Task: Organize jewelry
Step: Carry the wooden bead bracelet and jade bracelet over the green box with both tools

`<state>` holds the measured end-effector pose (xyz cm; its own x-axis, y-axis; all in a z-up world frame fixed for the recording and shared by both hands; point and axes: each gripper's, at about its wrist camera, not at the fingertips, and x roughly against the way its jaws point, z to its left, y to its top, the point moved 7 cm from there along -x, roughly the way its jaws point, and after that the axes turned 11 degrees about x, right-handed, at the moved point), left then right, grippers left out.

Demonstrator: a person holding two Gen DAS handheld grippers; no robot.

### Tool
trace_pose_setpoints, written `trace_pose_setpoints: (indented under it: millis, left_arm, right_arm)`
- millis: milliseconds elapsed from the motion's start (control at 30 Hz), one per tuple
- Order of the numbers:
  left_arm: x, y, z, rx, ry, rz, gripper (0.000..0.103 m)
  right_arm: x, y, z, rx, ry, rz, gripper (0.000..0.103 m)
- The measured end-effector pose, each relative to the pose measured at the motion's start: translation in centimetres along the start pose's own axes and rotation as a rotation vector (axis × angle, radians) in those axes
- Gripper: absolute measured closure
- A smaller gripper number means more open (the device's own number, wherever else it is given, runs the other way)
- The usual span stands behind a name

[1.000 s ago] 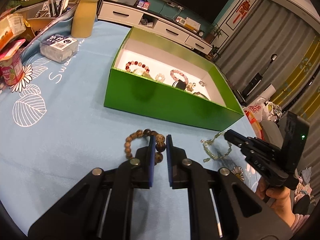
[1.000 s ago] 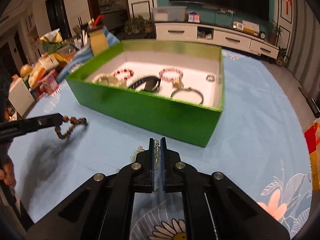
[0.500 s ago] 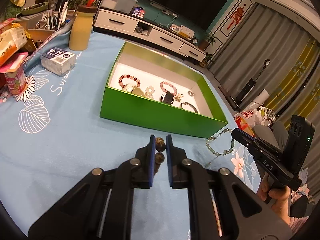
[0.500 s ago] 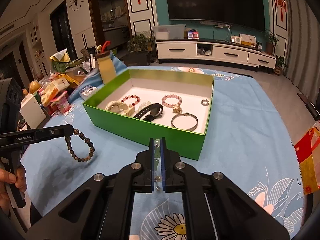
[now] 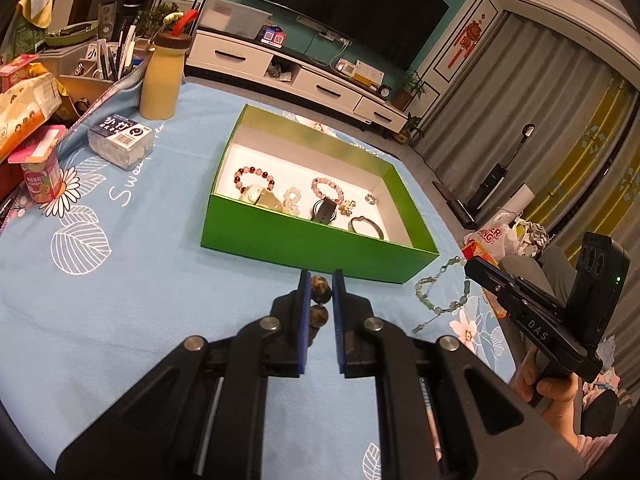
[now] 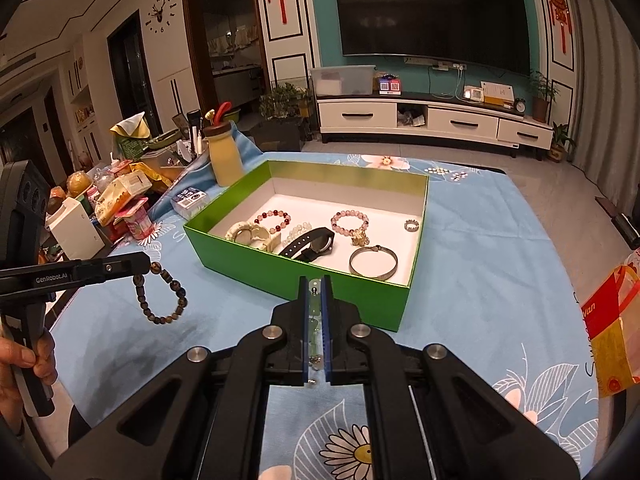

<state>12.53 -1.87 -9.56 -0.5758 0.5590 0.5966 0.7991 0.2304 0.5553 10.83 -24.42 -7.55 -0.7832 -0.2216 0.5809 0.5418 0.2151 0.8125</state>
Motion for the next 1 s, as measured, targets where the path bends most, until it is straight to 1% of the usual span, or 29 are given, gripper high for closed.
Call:
trace_pose_setpoints:
  millis: [567, 1000]
  left_arm:
    - [1.3, 1.6, -0.7, -0.004, -0.013, -0.030, 0.093]
    - [1.5, 2.4, -1.4, -0.020, -0.020, -0.039, 0.093]
  right_arm:
    - [1.1, 1.8, 0.5, 0.018, 0.002, -0.046, 0.098]
    - [1.4, 2.3, 0.5, 0.024, 0.006, -0.060, 0.098]
